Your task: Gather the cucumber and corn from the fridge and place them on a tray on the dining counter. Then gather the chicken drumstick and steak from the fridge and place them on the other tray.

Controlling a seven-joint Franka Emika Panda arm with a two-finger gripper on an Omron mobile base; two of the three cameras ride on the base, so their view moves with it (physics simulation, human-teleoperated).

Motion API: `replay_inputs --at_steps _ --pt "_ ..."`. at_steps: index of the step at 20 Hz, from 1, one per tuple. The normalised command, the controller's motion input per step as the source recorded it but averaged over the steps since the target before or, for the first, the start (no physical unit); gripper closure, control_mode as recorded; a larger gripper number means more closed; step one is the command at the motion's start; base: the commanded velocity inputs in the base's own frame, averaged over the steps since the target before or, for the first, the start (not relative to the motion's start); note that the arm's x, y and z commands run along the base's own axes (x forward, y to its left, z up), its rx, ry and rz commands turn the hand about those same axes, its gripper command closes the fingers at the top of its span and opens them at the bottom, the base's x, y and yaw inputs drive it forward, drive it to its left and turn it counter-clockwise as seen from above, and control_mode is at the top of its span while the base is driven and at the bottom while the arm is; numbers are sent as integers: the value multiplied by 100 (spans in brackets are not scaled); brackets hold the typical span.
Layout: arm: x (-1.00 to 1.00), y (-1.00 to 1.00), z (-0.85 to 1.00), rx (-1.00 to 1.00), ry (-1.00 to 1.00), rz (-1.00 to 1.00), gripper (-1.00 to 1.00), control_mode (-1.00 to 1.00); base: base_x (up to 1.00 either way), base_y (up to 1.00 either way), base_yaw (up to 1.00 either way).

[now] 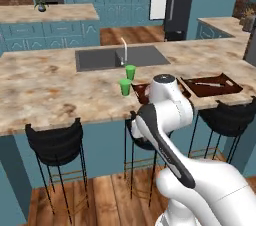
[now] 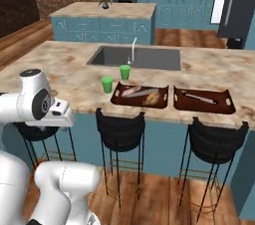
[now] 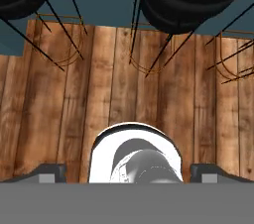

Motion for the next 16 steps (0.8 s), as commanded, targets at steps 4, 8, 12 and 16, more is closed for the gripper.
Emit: replay_inputs --at_steps 4,8,12,16 --pt "0 0 0 0 0 0 -100 100 -1 100 0" --pt "0 0 0 0 0 0 -100 100 0 100 -6" --pt "0 0 0 0 0 0 -100 100 0 100 -7" --pt "0 0 0 0 0 0 -100 100 -9 100 -5"
